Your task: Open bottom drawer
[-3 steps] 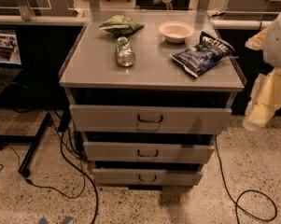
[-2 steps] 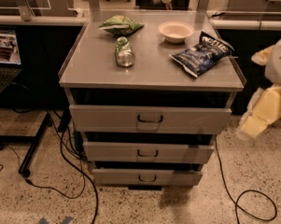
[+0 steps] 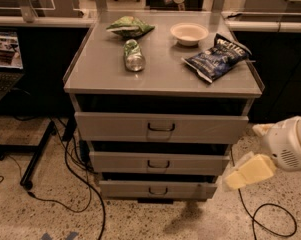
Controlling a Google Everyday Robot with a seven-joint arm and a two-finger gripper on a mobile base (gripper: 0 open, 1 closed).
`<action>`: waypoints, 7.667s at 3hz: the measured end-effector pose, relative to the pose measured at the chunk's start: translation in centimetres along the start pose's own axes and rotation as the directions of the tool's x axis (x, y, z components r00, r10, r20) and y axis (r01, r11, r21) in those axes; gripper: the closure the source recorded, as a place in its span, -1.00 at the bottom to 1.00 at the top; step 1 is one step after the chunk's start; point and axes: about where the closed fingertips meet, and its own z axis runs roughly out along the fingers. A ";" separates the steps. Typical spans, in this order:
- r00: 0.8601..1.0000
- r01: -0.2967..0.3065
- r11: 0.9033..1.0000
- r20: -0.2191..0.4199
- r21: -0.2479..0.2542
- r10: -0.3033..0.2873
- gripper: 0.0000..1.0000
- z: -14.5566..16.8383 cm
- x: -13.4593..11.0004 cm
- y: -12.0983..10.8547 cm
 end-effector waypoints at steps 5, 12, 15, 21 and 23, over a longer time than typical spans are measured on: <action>0.937 -0.272 0.962 0.216 -0.037 0.273 -1.00 15.7 5.0 -0.5; 0.759 -0.628 0.778 0.224 0.005 0.611 -1.00 35.3 18.7 -5.1; 0.760 -0.628 0.778 0.221 0.005 0.611 0.30 35.4 18.8 -5.1; 0.509 -0.797 0.603 0.487 -0.045 0.710 1.00 46.8 24.9 -11.0; 0.426 -0.838 0.544 0.577 -0.039 0.697 1.00 48.0 25.3 -13.6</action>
Offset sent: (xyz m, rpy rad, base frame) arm 0.0460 0.0309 -0.1285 0.1886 0.1213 -0.1461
